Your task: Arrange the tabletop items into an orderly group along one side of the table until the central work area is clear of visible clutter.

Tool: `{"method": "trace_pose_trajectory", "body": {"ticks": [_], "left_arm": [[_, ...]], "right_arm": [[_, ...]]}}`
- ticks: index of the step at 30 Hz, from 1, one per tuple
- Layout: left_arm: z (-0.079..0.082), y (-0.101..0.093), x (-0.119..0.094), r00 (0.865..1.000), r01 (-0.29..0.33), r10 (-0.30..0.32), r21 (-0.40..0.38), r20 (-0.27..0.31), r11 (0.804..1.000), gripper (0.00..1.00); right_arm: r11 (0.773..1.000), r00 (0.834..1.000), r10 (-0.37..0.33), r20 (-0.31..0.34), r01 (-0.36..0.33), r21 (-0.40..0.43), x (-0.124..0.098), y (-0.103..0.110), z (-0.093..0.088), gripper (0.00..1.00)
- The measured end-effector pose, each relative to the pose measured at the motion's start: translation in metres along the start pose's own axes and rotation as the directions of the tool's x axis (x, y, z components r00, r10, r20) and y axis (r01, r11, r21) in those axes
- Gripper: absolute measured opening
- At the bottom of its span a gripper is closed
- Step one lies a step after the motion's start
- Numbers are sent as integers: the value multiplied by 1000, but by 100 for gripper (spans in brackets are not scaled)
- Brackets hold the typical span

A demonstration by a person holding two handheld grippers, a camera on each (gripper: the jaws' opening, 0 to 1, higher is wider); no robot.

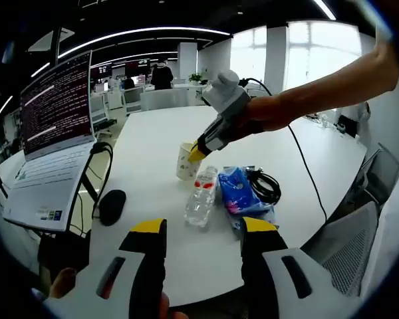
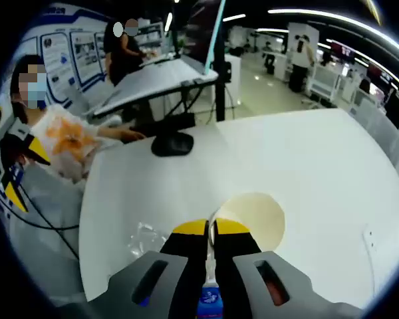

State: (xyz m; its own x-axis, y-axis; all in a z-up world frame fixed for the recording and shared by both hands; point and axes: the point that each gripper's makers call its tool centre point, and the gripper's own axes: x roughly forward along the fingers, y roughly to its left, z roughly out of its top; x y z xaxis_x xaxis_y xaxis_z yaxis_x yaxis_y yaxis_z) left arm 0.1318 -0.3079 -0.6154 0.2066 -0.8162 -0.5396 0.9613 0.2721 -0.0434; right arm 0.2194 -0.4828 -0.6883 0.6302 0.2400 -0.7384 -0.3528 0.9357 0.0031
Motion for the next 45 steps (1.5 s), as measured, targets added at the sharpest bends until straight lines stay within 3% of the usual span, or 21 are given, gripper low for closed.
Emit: {"method": "trace_pose_trajectory", "body": {"ticks": [7,29,45], "left_arm": [[-2,5,-3,1000,-15,15,-6,-2,1000,43],[-7,12,-7,999,-31,31,-12,-11,999,43],[-8,4,-4,1000,-9,8,-4,-13,1000,43]], "right_arm": [[989,995,-11,-95,-3,-147,12,0,-10,0],[986,994,-13,-111,-6,-169,23,-8,-7,8],[986,996,-2,-87,-12,-165,8,-4,-5,15]]}}
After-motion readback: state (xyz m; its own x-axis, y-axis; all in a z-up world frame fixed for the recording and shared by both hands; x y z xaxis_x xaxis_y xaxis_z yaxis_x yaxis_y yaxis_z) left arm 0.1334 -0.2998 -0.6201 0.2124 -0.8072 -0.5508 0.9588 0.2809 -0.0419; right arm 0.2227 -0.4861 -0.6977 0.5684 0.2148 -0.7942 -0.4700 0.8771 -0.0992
